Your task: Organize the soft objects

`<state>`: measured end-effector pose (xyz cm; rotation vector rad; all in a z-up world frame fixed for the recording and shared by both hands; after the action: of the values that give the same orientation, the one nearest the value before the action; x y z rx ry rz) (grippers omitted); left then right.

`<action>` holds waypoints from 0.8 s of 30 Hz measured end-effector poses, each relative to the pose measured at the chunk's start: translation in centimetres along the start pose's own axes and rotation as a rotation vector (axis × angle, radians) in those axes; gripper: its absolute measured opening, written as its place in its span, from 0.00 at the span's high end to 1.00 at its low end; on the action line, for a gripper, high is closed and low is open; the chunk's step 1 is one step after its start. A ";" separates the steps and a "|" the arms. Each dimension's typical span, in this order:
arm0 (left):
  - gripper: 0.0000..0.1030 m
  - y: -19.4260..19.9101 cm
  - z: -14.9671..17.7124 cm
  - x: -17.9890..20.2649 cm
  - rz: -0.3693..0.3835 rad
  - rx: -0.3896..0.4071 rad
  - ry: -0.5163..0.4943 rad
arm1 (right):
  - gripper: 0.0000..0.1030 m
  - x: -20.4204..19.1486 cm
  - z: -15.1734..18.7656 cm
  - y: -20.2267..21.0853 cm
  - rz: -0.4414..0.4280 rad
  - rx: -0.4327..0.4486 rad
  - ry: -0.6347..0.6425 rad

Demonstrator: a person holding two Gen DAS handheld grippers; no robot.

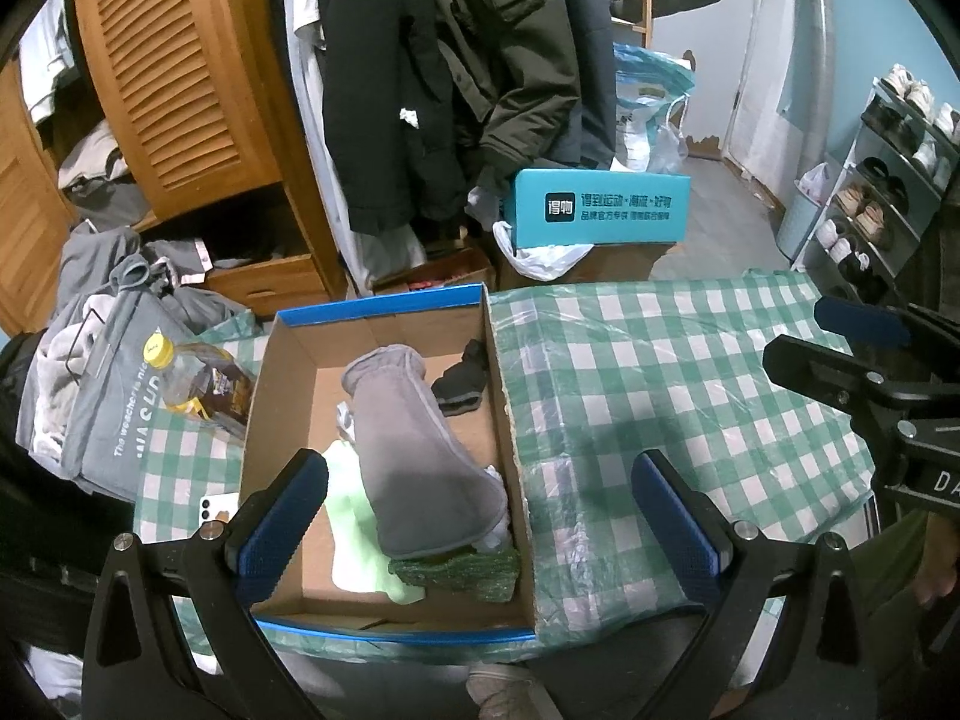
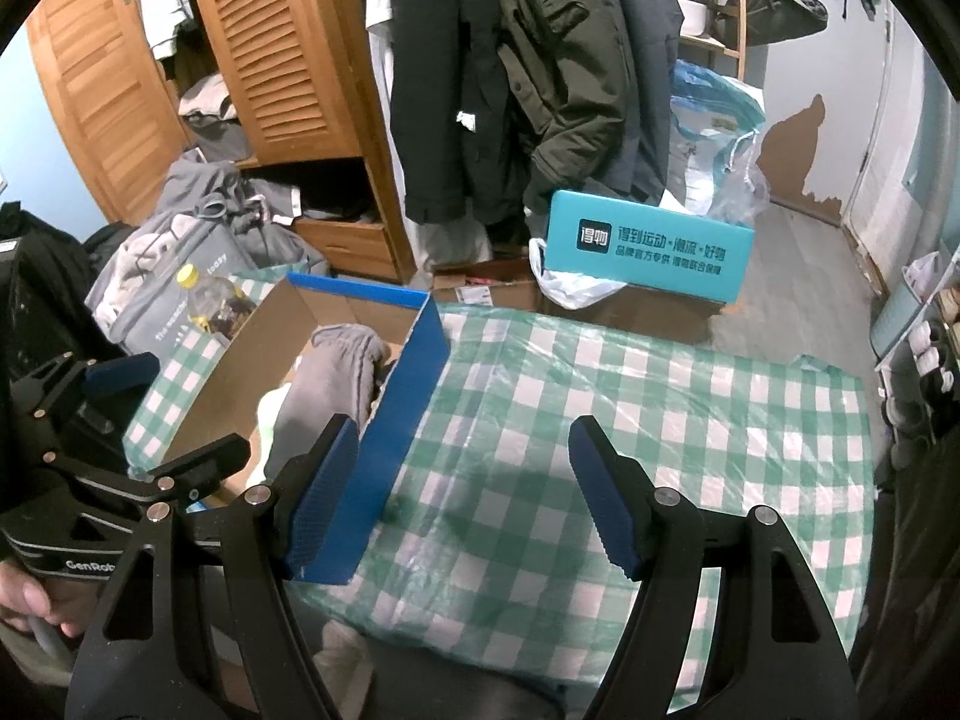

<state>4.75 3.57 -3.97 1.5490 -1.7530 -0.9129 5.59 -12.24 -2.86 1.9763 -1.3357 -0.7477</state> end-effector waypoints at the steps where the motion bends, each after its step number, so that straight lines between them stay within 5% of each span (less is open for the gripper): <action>1: 0.01 0.0 0.0 0.0 -0.001 -0.001 0.000 | 0.30 -0.1 0.0 0.0 -0.002 -0.001 0.000; 24: 0.01 -0.1 0.2 0.3 0.006 -0.010 -0.010 | 0.30 -0.1 0.1 0.0 -0.003 -0.003 0.005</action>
<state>4.60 3.24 -4.13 1.5341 -1.7565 -0.9263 5.49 -12.20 -2.87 1.9770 -1.3286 -0.7446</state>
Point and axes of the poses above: each gripper's, at about its wrist camera, not at the fingertips, and y roughly against the way its jaws point, x to its right, z to its underside, the point moved 8 cm from there along -y, roughly the way its jaws point, and after that the axes turned 3 degrees about z, right-handed, at the moved point
